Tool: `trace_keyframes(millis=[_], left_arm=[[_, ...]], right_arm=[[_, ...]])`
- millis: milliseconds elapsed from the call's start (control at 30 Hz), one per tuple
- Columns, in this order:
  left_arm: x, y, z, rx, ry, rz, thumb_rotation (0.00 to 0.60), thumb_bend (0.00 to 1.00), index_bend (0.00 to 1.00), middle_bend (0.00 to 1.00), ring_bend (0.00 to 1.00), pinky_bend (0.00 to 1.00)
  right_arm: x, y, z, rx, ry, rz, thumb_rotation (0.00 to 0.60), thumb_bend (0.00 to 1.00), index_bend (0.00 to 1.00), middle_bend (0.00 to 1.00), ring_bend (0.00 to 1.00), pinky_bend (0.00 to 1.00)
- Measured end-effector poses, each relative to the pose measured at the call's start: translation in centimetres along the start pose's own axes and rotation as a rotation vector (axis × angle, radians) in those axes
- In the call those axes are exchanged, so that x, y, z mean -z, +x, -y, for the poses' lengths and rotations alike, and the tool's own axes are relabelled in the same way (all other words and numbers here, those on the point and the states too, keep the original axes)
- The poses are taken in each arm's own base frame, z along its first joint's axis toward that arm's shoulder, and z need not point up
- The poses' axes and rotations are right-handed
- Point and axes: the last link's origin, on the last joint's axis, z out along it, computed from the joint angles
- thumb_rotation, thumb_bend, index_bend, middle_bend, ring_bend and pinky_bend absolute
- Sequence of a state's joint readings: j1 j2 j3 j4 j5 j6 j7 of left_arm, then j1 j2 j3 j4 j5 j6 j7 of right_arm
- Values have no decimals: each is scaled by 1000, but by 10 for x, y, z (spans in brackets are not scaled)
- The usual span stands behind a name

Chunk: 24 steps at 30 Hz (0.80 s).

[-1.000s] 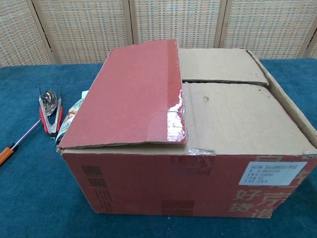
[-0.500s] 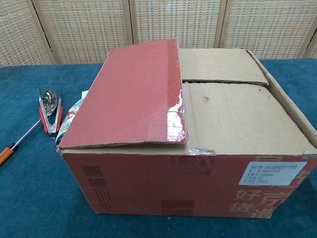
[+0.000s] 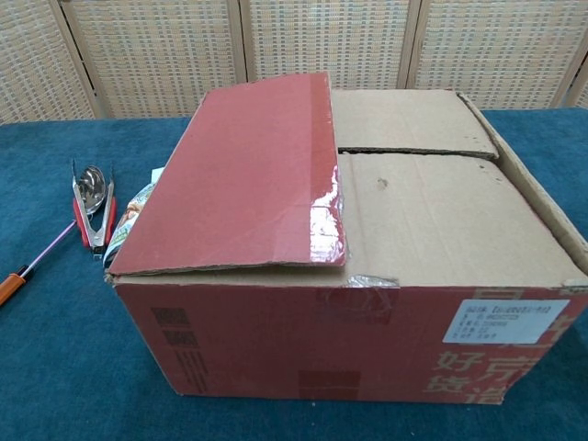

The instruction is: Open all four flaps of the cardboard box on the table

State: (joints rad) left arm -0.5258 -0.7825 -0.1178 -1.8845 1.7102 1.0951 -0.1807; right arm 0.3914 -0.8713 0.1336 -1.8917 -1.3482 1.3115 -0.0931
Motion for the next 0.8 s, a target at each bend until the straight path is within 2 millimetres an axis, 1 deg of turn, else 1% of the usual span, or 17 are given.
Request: trace_keyframes(millis=[33, 67, 100, 167, 200, 233, 367, 467, 533, 600, 733, 800], left_arm=[[-4, 2, -2, 2, -16, 9, 505, 85, 151, 0, 0, 0], [-9, 4, -4, 6, -38, 21, 464, 95, 170, 0, 0, 0], [-13, 6, -6, 11, -55, 30, 437, 102, 177, 0, 0, 0], [-23, 10, -11, 23, -93, 51, 312, 108, 187, 0, 0, 0], [-27, 12, -13, 26, -110, 61, 272, 108, 191, 0, 0, 0], [-32, 14, -15, 27, -128, 70, 220, 108, 197, 0, 0, 0], [-55, 22, -28, 6, -208, 103, 143, 112, 217, 0, 0, 0], [-69, 25, -37, -7, -253, 128, 105, 121, 232, 4, 0, 0], [-78, 26, -43, -12, -280, 142, 90, 133, 239, 11, 0, 0], [-89, 27, -51, -18, -310, 160, 86, 154, 245, 16, 0, 0], [-108, 26, -66, -24, -353, 197, 86, 229, 261, 26, 0, 0], [-119, 25, -73, -32, -372, 215, 85, 237, 268, 33, 0, 0]], right_arm=[[2, -2, 0, -2, -7, 0, 600, 1000, 230, 109, 0, 0], [6, -6, 0, -4, -20, 1, 600, 1000, 230, 109, 0, 0], [9, -8, -1, -3, -28, 1, 600, 1000, 230, 109, 0, 0], [14, -12, -1, -6, -45, 0, 600, 1000, 230, 109, 0, 0], [16, -13, -1, -9, -52, -1, 600, 1000, 230, 109, 0, 0], [19, -15, -2, -11, -58, -3, 600, 1000, 230, 109, 0, 0], [28, -20, -3, -20, -86, -3, 600, 1000, 230, 109, 0, 0], [33, -23, -4, -20, -97, 1, 600, 1000, 230, 109, 0, 0], [35, -24, -5, -23, -103, 2, 600, 1000, 230, 109, 0, 0], [37, -26, -5, -28, -109, 3, 600, 1000, 230, 109, 0, 0], [40, -27, -7, -32, -117, 5, 600, 1000, 230, 109, 0, 0], [42, -28, -8, -34, -122, 5, 600, 1000, 230, 109, 0, 0]])
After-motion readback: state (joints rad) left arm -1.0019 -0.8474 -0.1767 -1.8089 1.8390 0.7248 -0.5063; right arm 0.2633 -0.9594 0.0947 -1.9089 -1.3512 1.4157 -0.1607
